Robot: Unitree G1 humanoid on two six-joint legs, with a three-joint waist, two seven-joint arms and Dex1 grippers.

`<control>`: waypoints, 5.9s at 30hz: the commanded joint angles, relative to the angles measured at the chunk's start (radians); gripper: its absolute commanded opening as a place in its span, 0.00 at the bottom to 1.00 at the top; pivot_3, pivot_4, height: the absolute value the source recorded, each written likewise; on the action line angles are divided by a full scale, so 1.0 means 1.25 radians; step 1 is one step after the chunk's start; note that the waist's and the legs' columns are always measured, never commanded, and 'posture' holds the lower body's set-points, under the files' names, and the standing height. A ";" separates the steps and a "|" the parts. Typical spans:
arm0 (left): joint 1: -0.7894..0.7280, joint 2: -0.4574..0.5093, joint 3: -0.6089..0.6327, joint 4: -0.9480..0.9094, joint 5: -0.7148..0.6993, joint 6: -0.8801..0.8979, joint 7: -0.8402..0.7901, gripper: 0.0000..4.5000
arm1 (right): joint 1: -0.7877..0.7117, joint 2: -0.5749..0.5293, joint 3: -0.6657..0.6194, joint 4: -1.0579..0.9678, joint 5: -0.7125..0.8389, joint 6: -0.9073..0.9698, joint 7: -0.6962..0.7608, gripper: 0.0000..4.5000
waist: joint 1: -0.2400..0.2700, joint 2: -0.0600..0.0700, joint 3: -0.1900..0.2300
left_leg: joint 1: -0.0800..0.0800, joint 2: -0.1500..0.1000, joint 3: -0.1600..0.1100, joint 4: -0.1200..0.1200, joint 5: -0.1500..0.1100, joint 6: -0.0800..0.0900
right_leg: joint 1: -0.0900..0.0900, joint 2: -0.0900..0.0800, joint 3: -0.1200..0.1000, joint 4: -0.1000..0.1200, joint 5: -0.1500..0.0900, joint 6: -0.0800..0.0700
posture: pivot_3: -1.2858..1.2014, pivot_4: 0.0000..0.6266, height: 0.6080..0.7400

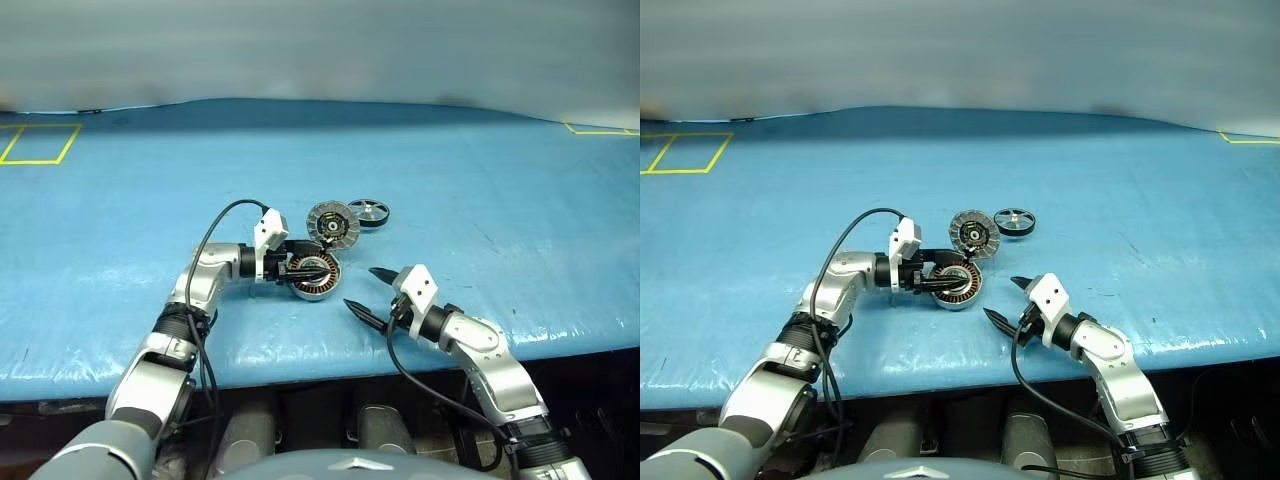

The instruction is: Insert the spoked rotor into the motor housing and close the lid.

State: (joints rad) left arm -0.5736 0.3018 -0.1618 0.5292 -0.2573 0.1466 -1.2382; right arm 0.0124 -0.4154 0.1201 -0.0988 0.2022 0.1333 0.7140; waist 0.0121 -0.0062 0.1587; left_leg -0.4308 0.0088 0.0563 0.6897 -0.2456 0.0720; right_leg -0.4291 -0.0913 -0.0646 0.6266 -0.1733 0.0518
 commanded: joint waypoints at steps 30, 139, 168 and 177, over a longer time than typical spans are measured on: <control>-0.018 0.005 -0.006 -0.028 0.076 -0.019 0.125 0.00 | 0.008 0.001 -0.012 -0.029 -0.004 -0.023 -0.032 1.00 | 0.001 0.000 0.000 | 0.000 0.000 0.000 0.001 0.000 0.000 | 0.000 0.000 0.000 0.000 0.000 0.000 | 0.52 0.24 1.00; 0.017 0.052 -0.157 -0.085 0.232 -0.032 0.153 0.00 | -0.033 0.019 0.021 0.036 -0.035 -0.035 -0.012 1.00 | 0.001 0.001 -0.003 | 0.005 0.000 0.000 0.001 0.000 0.000 | 0.001 0.000 0.000 0.000 0.000 0.000 | 0.52 0.24 1.00; 0.080 0.047 -0.094 -0.187 0.130 0.003 0.167 0.00 | -0.040 0.025 0.015 0.032 -0.030 -0.036 -0.014 1.00 | 0.001 0.001 -0.003 | 0.003 0.000 0.000 0.001 0.000 0.000 | 0.000 -0.001 0.000 0.000 0.000 0.001 | 0.52 0.24 1.00; 0.170 0.100 -0.002 -0.462 -0.030 0.095 0.131 0.00 | -0.054 0.007 -0.029 0.020 -0.025 -0.013 -0.042 1.00 | 0.001 0.002 -0.002 | -0.001 0.000 0.000 0.000 0.000 0.000 | -0.001 -0.001 0.000 0.000 0.002 -0.004 | 0.52 0.24 1.00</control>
State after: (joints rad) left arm -0.3772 0.4109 -0.1916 0.0316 -0.2592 0.2470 -1.0702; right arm -0.0386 -0.3964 0.1167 -0.0472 0.1683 0.1235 0.6787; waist 0.0129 -0.0040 0.1561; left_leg -0.4312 0.0087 0.0564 0.6898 -0.2461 0.0725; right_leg -0.4298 -0.0925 -0.0641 0.6265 -0.1713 0.0477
